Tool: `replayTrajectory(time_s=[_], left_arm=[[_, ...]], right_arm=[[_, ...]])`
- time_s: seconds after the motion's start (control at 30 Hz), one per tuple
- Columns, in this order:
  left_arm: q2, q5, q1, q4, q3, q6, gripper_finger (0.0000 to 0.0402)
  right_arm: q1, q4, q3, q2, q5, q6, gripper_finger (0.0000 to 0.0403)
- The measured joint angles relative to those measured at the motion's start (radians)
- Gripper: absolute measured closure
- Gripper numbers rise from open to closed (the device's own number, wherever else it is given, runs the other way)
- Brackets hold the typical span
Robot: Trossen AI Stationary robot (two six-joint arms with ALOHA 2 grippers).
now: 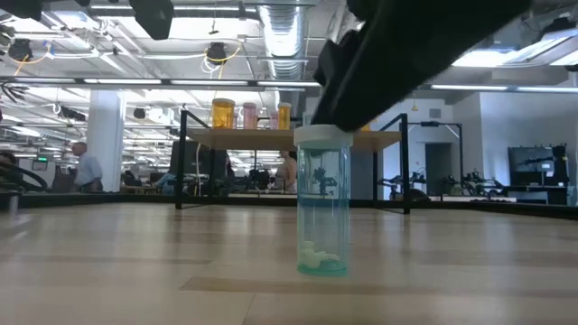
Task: Pick and place medicine bottles onto shelf by color
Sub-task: Put the small green pill bottle on the shelf
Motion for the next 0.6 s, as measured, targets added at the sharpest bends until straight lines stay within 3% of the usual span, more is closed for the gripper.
replayTrajectory(time_s=[0.17,0.6], left_arm=[[0.0,0.0,0.0,0.0,0.0,-0.001,0.0205],[0.0,0.001,0.0,0.0,0.0,-0.001,0.0205]], right_arm=[[0.0,0.003,0.002,-0.002,0.0,0.004,0.0165],[-0.001,0.002,0.002,-0.002,-0.001,0.006,0.0226]])
